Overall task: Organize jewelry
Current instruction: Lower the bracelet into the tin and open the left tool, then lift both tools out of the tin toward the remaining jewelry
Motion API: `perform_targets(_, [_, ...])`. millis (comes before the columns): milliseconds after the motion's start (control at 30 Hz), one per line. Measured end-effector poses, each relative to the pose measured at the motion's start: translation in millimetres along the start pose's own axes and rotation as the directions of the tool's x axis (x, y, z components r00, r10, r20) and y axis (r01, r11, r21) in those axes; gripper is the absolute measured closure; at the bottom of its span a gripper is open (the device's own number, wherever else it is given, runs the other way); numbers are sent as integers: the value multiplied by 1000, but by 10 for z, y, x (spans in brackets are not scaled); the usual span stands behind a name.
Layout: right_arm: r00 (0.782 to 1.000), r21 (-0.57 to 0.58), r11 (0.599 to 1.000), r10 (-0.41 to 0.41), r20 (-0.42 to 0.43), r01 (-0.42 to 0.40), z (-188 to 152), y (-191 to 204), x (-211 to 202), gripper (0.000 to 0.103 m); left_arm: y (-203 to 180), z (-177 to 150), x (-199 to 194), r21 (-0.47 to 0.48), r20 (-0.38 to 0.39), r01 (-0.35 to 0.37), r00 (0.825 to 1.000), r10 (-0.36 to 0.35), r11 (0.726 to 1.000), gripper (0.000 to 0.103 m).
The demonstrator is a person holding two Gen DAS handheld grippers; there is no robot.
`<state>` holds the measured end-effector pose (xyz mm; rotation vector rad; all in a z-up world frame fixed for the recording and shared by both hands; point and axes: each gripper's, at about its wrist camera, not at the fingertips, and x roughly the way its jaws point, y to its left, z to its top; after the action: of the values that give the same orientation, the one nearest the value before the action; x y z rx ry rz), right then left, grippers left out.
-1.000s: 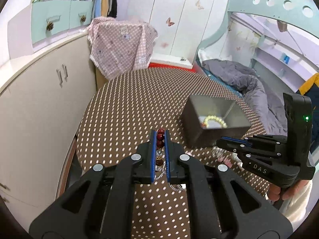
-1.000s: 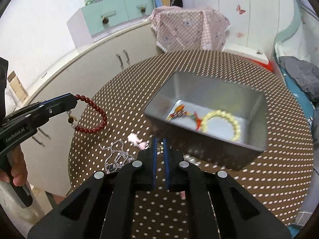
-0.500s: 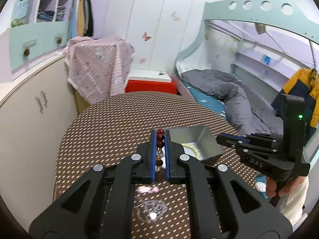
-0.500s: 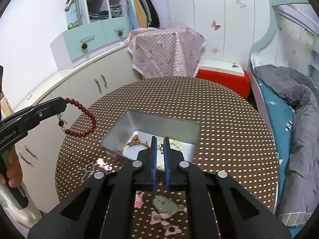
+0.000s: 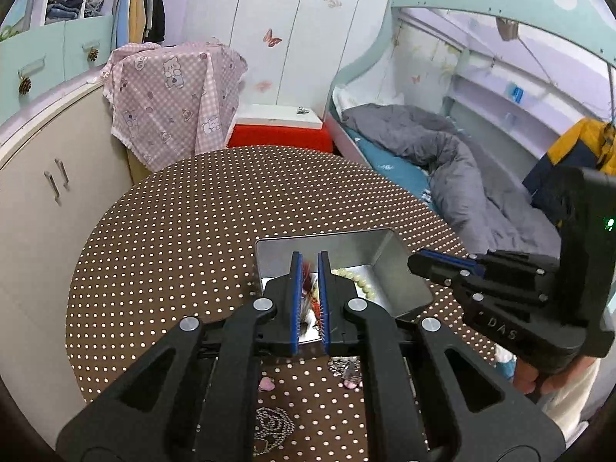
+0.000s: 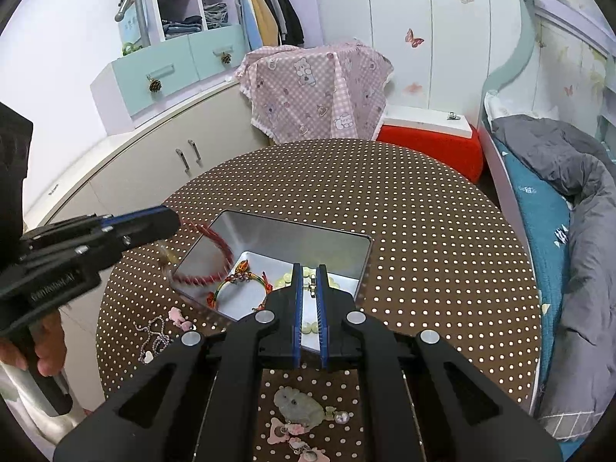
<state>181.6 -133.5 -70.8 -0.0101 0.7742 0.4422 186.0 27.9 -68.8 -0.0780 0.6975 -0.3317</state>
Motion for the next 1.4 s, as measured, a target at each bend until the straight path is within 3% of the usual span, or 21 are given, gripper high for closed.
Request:
perform_targets(33, [1000,-5,1000,1,-1,-1,8,2,14,96,-4,1,13,4,-6,-1,1000,2,1000,90])
perform_targets(67, [1000,-8,1000,-4,0,4,14,6,21,95,10,1,15,2,-10,-2,1000,2,1000,61])
perform_targets(100, [1000,-8,1000,-5,-2,5,18,3,27,92,22,2,8,-9,-4,-10,1000,10,1000,18])
perform_targets(133, [1000,-9,1000,-6,-2,6,13,3,27,85,39,2,-29,-34,27,-19,999,20,999,16])
perform_targets(167, [1000,-6,1000,-12,1,12,10,-8,23,78,67,-6,-74,-51,48,-19,999,21,999,16])
perform_targets(233, [999,1,1000,-32,9,32,4,-35,10,43,78,-8,-109,-57,52,-17,998,20,998,16])
perform_targets(333, [999,6,999,-43,22,43,-14,-66,-24,42,105,-24,-92,-49,35,-62,997,63,997,16])
perform_targets(933, [998,20,998,-66,18,66,-121,-105,-82,42,221,-147,-132,-75,0,-109,994,109,991,15])
perform_targets(1100, [997,3,997,-81,11,81,-161,-16,-80,29,283,-241,-191,-95,-17,-149,989,148,984,15])
perform_targets(1167, [996,-6,996,-91,11,91,-178,29,-84,17,310,-281,-215,-99,-27,-167,986,165,981,15])
perform_targets(1400, [996,-55,994,-92,12,93,-249,171,-77,9,330,-560,-354,-62,-42,-195,980,193,979,13])
